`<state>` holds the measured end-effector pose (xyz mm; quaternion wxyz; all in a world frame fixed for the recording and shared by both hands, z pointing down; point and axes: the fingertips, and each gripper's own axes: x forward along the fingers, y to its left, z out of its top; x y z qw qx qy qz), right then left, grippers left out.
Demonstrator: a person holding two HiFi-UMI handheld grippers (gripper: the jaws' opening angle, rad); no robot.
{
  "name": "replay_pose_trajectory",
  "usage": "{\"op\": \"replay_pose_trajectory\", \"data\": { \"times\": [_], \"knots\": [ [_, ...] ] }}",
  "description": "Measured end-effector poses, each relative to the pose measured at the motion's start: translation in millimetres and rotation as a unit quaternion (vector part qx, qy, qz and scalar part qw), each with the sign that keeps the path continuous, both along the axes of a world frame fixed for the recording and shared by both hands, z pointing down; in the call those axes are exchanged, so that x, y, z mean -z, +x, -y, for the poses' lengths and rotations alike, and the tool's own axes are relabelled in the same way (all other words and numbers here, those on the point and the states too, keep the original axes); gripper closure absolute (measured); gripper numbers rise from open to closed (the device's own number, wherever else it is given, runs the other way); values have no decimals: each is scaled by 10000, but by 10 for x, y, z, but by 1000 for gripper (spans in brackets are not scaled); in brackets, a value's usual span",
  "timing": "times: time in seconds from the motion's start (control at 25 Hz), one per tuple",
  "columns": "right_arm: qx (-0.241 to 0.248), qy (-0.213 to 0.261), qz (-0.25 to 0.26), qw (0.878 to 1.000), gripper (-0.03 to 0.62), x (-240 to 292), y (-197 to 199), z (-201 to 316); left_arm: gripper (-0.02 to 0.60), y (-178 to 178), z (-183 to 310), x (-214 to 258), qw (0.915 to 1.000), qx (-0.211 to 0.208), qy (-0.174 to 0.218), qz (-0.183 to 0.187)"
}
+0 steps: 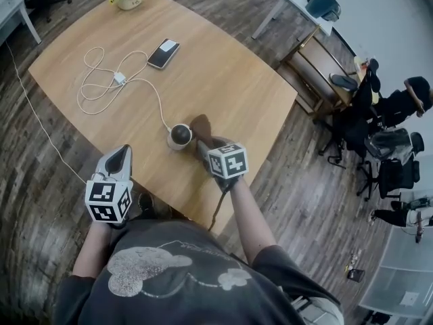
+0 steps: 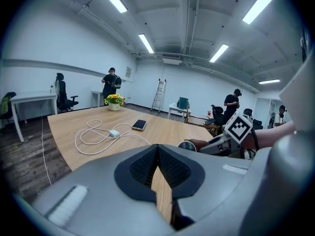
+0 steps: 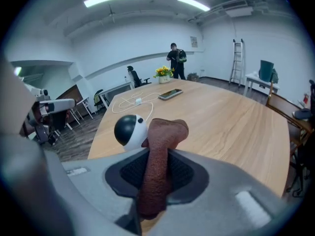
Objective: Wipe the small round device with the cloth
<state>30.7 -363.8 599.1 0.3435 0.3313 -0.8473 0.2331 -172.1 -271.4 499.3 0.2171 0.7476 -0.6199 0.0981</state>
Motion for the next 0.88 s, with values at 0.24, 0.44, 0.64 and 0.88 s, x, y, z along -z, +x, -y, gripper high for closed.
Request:
{"op": "replay_pose_trajectory", "data": {
  "times": [0.24, 0.44, 0.64, 0.88],
  "knots": [
    [-380, 877, 516, 9941, 515, 701, -96, 33, 563, 61, 22, 69, 9999, -66, 116, -4],
    [-663, 968, 1269, 9850, 514, 1154, -360, 8, 563, 85, 16, 86, 9998, -147, 144, 26],
    [-872, 679, 1344, 9848, 514, 1053, -677, -66, 563, 53, 2, 79, 9998, -172, 125, 50],
    [-1382, 143, 1446, 9797, 514, 759, -876, -186, 563, -100, 9, 53, 9999, -132, 77, 45]
  ]
}}
